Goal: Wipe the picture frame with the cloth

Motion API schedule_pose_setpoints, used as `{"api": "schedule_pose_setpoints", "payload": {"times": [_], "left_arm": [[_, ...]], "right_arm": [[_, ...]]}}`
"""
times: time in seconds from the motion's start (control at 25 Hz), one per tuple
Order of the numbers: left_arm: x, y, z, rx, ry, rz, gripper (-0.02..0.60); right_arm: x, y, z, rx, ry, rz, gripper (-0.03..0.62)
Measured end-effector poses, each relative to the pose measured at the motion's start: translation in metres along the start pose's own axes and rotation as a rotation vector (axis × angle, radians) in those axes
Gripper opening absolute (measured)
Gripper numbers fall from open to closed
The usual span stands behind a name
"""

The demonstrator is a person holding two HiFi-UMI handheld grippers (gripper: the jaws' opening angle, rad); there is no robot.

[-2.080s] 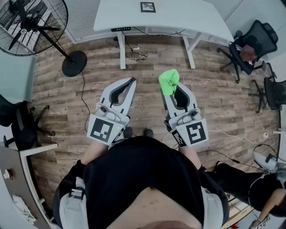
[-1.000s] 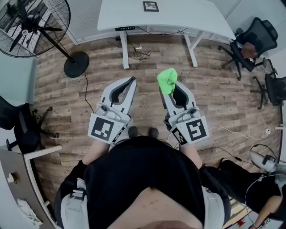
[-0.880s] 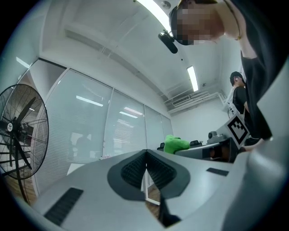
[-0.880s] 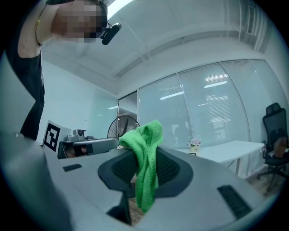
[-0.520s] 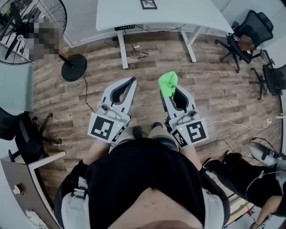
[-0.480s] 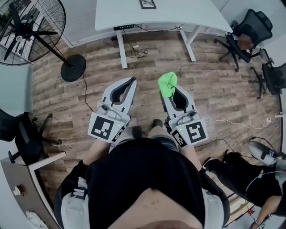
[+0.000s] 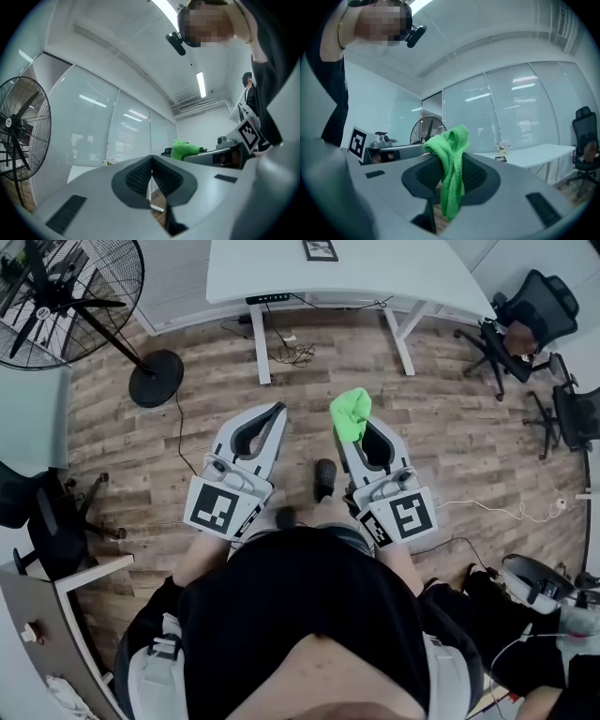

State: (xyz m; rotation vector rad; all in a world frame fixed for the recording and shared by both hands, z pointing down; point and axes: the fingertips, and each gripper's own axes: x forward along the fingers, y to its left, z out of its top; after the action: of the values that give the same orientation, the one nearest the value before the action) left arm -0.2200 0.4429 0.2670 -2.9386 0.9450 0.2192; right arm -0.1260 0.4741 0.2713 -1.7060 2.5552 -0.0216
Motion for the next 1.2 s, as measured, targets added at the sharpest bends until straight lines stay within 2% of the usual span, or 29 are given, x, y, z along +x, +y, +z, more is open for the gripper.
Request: {"api": "schedule_pose_setpoints", "payload": {"times": [0.24,0.68,1.2], "left_arm": [[0.026,0.01,0.005,0.018,-0.011,0.015,0.012],[0.124,0.024,0.0,0.056,-0.021,-0.012,0.012],[0.229,0.054,-0.005,0.06,-0.073,0.07,0.012]], "right_arm": [[0.018,-0.024,0.005,-0.008,-0.011,0.019,0.1],[0.06,-0.114,0.014,0.001,-0.038,0.018,0.1],[0.121,-0.204,0.029,-0.014,-0.07,0.102,0.1]]}}
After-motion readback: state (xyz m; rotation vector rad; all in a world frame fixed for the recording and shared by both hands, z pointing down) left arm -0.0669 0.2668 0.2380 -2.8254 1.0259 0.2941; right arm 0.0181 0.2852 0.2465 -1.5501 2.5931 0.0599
